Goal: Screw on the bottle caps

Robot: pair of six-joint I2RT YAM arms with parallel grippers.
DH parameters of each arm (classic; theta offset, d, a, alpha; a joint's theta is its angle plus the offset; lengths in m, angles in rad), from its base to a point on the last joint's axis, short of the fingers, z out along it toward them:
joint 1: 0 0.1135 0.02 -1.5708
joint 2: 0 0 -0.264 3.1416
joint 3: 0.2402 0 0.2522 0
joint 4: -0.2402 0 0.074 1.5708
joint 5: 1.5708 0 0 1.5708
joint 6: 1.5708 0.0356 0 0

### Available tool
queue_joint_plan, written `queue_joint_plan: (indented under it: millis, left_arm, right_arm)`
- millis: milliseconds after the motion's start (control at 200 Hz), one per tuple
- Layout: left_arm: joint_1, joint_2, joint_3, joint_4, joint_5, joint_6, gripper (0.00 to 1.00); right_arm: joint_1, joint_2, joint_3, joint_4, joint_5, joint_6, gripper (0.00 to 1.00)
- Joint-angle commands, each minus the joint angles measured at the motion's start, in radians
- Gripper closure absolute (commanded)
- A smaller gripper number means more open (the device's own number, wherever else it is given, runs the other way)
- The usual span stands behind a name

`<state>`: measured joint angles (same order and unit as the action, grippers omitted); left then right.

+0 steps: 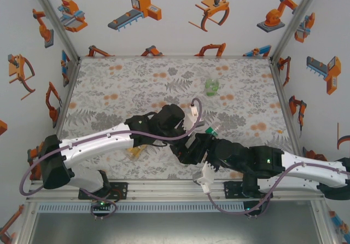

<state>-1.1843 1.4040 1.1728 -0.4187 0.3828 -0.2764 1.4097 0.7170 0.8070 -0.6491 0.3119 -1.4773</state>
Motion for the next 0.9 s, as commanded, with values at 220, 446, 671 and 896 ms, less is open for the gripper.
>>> queue_joint_plan:
  millis: [220, 446, 671, 896]
  left_arm:
    - [-0.013, 0.009, 0.027, 0.028, 0.005, 0.016, 0.42]
    - [-0.004, -0.065, -0.028, 0.048, -0.064, 0.029, 0.48]
    - [0.054, -0.189, -0.121, 0.059, -0.122, 0.010, 0.55]
    - [0.104, -0.280, -0.171, 0.024, -0.157, 0.005, 0.58]
  right_arm:
    - [0.011, -0.005, 0.030, 0.055, -0.006, 0.040, 0.95]
    - [0.009, -0.039, 0.000, 0.104, 0.028, 0.045, 0.61]
    - [0.009, -0.052, 0.018, 0.106, 0.060, 0.108, 0.48]
    - [0.009, -0.060, 0.019, 0.126, 0.068, 0.132, 0.32]
